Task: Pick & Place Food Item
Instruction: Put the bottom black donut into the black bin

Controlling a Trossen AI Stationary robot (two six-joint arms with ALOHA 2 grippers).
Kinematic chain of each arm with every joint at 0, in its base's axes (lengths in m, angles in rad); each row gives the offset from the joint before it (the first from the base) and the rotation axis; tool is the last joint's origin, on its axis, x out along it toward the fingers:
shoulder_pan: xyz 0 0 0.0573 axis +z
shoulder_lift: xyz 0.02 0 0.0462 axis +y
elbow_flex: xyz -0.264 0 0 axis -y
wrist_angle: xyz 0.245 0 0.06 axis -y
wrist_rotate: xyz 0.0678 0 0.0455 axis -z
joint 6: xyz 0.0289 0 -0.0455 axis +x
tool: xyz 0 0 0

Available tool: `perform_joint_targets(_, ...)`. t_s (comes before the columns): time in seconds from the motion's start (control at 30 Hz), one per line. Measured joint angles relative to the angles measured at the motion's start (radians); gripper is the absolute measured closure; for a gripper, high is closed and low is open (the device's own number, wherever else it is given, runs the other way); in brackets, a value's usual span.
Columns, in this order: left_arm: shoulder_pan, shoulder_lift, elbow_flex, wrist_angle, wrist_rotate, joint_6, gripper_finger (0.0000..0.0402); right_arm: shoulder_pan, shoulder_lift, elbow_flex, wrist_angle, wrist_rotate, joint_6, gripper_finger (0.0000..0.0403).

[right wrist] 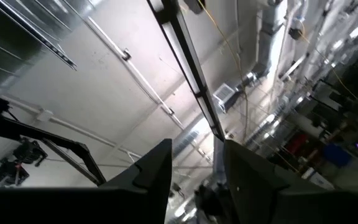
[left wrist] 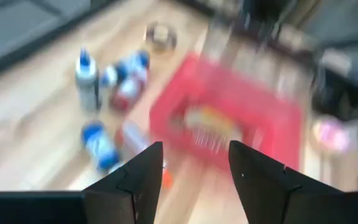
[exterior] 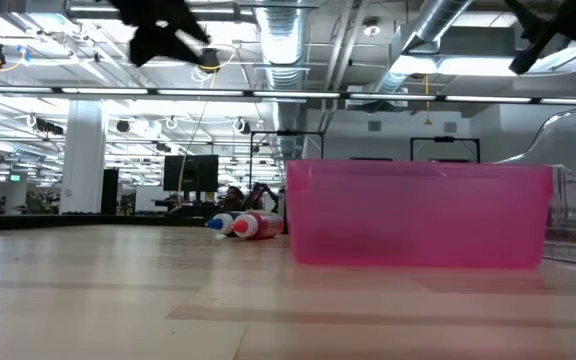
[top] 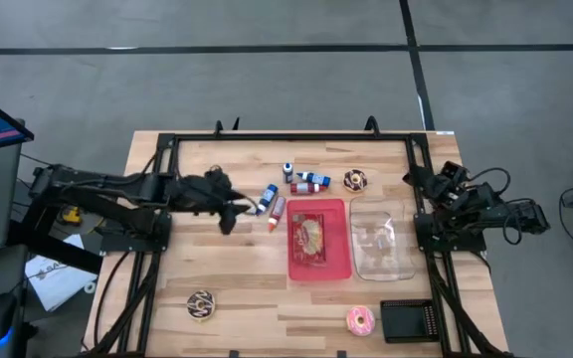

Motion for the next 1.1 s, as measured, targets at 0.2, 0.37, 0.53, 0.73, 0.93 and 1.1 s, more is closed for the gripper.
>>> perform_joint_targets(0.2, -0.093, 0.053, -0.016, -0.126, 0.205, -0.070, 0.0206, 0.000, 0.000, 0.004, 0.056, 0.000, -0.008, 0.0266)
perform_joint_targets(0.37, -0.239, 0.111, -0.026, -0.167, 0.365, -0.086, 0.0208, 0.000, 0.000, 0.019, 0.046, 0.000, -0.008, 0.0266)
perform_joint_targets(0.53, -0.396, 0.144, -0.027, -0.179, 0.372, -0.199, 0.0211, 0.000, 0.000, 0.028, 0.045, 0.024, -0.008, 0.0266)
perform_joint_targets(0.73, -0.583, 0.178, -0.027, -0.146, 0.364, -0.396, 0.0211, 0.000, 0.000, 0.028, 0.044, 0.025, -0.008, 0.0266)
perform_joint_targets(0.93, -0.701, 0.189, -0.025, -0.139, 0.332, -0.515, 0.0211, 0.000, 0.000, 0.028, 0.042, 0.025, -0.008, 0.0266)
perform_joint_targets(1.1, -0.674, 0.188, -0.006, -0.128, 0.239, -0.452, 0.0211, 0.000, 0.000, 0.028, 0.024, 0.025, -0.008, 0.0266)
